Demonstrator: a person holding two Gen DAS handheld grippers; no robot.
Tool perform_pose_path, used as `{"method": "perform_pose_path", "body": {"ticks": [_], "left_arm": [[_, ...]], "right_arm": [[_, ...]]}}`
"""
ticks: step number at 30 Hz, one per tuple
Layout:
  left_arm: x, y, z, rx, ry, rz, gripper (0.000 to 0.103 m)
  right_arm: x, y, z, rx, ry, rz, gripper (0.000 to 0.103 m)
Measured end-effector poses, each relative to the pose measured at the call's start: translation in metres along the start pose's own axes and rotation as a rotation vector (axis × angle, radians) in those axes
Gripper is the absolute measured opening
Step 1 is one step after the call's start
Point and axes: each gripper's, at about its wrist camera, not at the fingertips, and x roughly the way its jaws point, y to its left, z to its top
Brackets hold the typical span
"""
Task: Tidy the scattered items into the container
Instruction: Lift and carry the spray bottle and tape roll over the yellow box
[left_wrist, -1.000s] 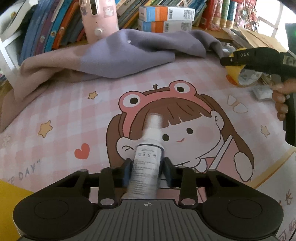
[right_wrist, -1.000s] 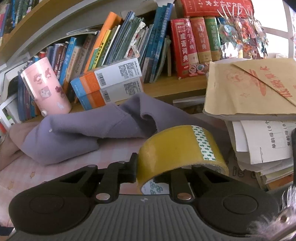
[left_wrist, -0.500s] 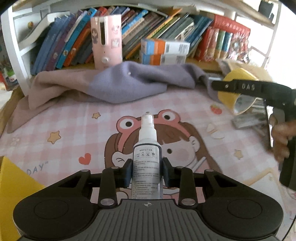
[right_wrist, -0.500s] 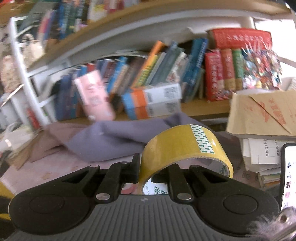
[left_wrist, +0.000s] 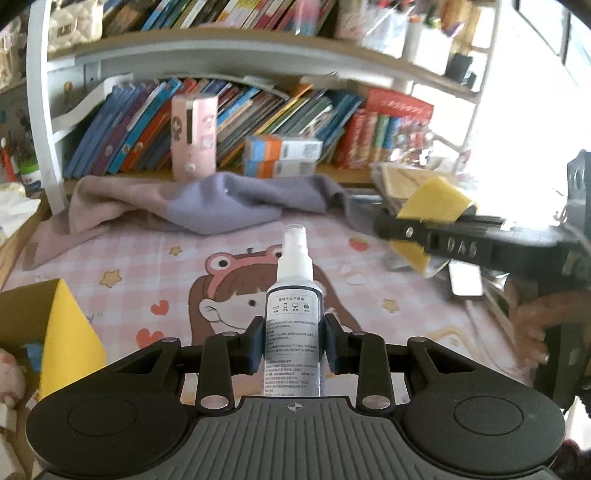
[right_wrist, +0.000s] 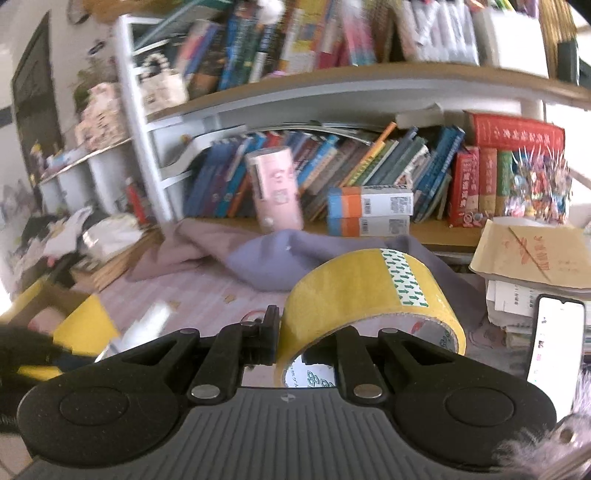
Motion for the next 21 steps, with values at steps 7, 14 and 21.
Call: {"method": "perform_pose_path", "body": {"ticks": [7,14,21], "left_arm": [[-0.051,-0.007,-0.018,0.003,-0.045,-0.062,0.031],[-0.093,-0.008,-0.044,0.019,-0.064,-0.141,0.031],[-0.127,0.003,-0.085,0.009,-0.037,-0.189,0.031]], "right_arm": [[-0.054,0.040,-0.025,-0.074,0.021,0.001,0.011],[-0.097,0.082,-0.052,-0.043,0.030,-0.030,0.011],[-0.132,0.130,-0.079,-0.012,0.055,-0.068,0.011]]}}
